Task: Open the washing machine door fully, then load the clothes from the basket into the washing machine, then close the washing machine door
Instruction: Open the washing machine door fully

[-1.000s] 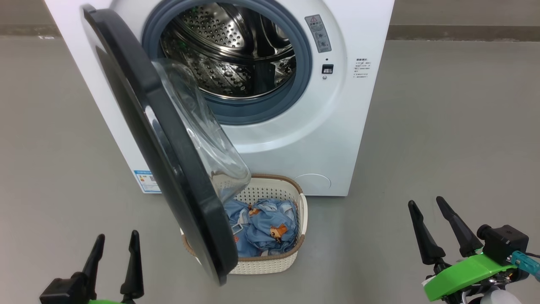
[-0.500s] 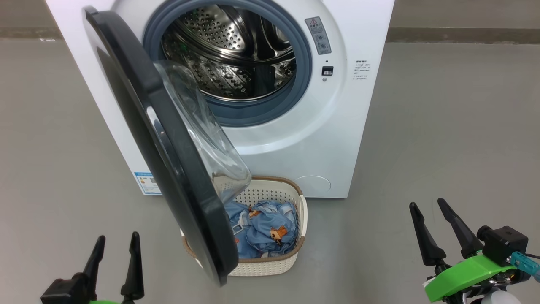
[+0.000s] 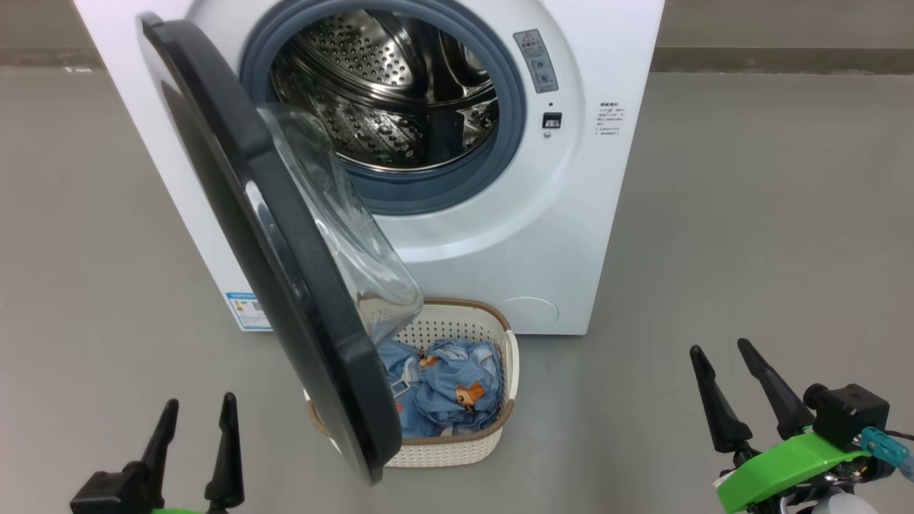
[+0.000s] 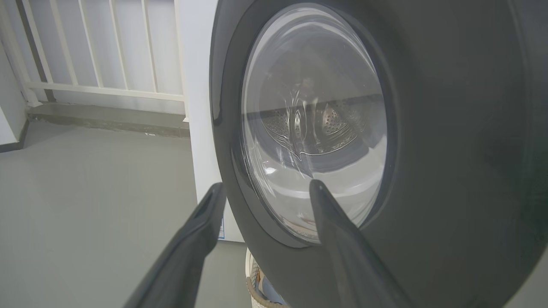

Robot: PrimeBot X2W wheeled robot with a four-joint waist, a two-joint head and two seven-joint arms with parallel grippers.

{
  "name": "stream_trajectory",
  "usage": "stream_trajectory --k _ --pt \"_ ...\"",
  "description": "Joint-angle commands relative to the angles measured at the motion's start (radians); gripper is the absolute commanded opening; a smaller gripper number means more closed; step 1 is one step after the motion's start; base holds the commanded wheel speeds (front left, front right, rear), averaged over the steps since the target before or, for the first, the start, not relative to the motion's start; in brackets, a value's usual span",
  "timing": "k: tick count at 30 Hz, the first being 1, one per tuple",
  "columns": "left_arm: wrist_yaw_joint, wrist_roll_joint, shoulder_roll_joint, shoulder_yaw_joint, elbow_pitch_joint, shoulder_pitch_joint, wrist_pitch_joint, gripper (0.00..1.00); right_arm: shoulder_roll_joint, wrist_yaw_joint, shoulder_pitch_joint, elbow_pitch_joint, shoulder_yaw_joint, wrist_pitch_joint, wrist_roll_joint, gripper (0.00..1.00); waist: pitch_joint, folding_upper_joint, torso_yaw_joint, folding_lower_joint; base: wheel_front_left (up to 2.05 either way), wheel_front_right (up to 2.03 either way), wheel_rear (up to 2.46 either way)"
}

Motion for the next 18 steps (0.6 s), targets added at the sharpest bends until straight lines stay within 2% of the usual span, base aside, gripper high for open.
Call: stream_trajectory --k 1,7,8,9,10,11,12,18 --pt "-0.003 0.004 0.016 0.033 -0.02 -0.036 -0.007 1.0 -0.007 0.002 -0.014 -0.021 0.025 -0.012 -0.012 1.0 0.001 0.0 0.0 0.0 0.0 0.0 0.0" --pt "-0.003 -0.001 0.02 0.028 -0.017 -0.039 -0.007 1.0 -0.006 0.002 -0.014 -0.021 0.028 -0.012 -0.013 1.0 0.005 0.0 -0.001 0.0 0.0 0.0 0.0" --pt "-0.003 -0.001 0.02 0.028 -0.018 -0.04 -0.007 0.87 -0.006 0.002 -0.014 -0.021 0.028 -0.012 -0.014 1.0 0.005 0.0 -0.002 0.0 0.0 0.0 0.0" --pt "-0.003 -0.002 0.02 0.027 -0.019 -0.04 -0.007 0.51 -0.005 0.002 -0.014 -0.021 0.028 -0.012 -0.014 1.0 0.005 0.0 -0.002 0.0 0.0 0.0 0.0" --pt "-0.003 -0.003 0.02 0.027 -0.019 -0.041 -0.007 0.33 -0.005 0.002 -0.014 -0.02 0.028 -0.012 -0.014 1.0 0.005 0.0 -0.002 0.0 0.0 0.0 0.0" --pt "-0.003 -0.003 0.02 0.027 -0.022 -0.043 -0.007 0.05 -0.004 0.002 -0.014 -0.02 0.028 -0.012 -0.014 1.0 0.005 0.0 -0.002 0.0 0.0 0.0 0.0" --pt "-0.003 -0.004 0.02 0.027 -0.025 -0.044 -0.007 0.0 -0.004 0.002 -0.014 -0.02 0.027 -0.012 -0.014 1.0 0.005 0.0 -0.002 0.0 0.0 0.0 0.0" --pt "-0.003 -0.002 0.018 0.021 -0.075 -0.055 -0.007 0.0 -0.001 0.002 -0.014 -0.021 0.027 -0.012 -0.013 1.0 0.007 0.0 -0.001 0.0 0.0 0.0 0.0"
